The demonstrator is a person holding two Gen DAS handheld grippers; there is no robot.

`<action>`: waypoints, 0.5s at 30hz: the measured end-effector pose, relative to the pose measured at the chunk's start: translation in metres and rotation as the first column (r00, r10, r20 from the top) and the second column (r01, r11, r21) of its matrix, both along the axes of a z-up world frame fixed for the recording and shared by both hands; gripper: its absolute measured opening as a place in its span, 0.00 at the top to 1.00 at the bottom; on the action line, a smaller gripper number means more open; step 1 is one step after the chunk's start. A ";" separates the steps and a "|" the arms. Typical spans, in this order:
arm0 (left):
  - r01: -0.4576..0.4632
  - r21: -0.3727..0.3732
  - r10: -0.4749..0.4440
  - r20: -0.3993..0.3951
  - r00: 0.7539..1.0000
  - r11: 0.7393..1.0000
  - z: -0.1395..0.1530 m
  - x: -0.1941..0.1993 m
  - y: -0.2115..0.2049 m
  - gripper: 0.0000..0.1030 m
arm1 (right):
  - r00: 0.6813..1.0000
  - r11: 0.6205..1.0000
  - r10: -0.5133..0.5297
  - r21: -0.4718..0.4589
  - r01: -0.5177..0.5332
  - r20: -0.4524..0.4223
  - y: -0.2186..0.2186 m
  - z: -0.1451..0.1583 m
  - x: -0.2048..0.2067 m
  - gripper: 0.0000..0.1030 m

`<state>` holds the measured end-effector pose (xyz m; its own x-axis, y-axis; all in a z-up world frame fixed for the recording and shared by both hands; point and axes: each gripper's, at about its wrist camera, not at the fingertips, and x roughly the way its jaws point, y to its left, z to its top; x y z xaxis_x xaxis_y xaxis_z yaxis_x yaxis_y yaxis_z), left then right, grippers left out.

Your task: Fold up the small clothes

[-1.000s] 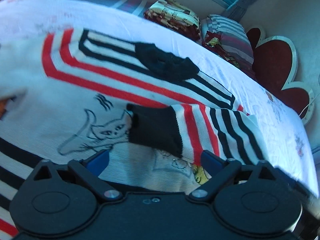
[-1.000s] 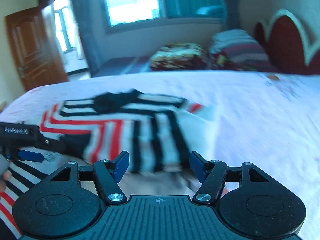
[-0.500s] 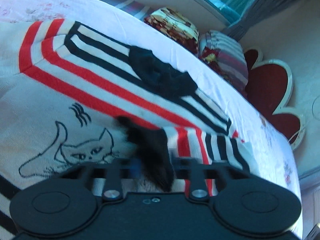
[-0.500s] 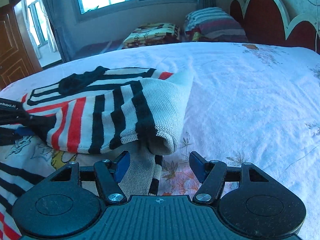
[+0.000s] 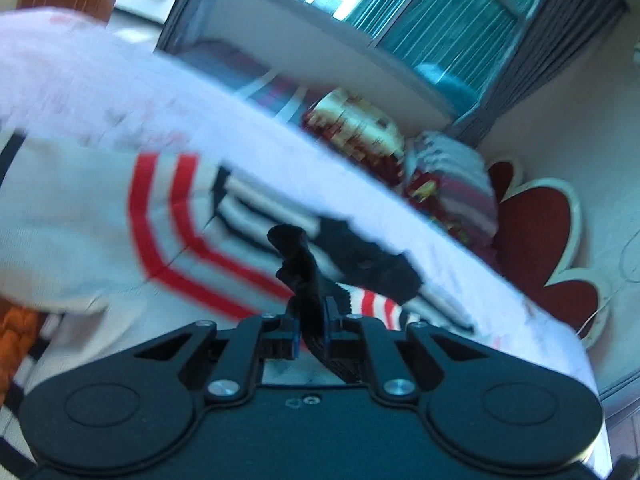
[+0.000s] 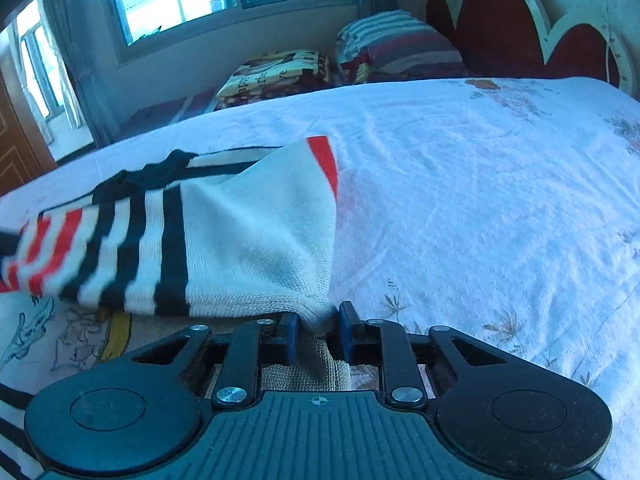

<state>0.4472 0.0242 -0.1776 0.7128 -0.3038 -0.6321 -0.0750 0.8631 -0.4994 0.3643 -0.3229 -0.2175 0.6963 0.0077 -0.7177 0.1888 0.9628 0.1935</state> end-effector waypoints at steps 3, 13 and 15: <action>0.019 0.027 -0.017 -0.047 0.999 0.999 -0.019 -0.001 -0.003 0.91 | 0.999 0.999 -0.047 0.002 0.047 -0.001 -0.008 -0.002 -0.006 0.86; 0.048 0.107 -0.042 -0.055 0.998 0.993 -0.026 -0.008 0.005 0.91 | 1.000 0.997 0.001 0.071 0.001 -0.028 -0.017 0.014 -0.026 0.86; 0.065 0.128 -0.056 -0.072 0.996 0.990 -0.027 -0.010 0.006 0.83 | 1.000 0.998 -0.008 0.067 0.008 -0.002 -0.020 0.022 -0.032 0.86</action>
<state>0.4376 0.0301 -0.2051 0.6494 -0.2567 -0.7158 -0.0512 0.9244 -0.3779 0.3325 -0.3433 -0.1957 0.6951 0.0503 -0.7171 0.1970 0.9460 0.2573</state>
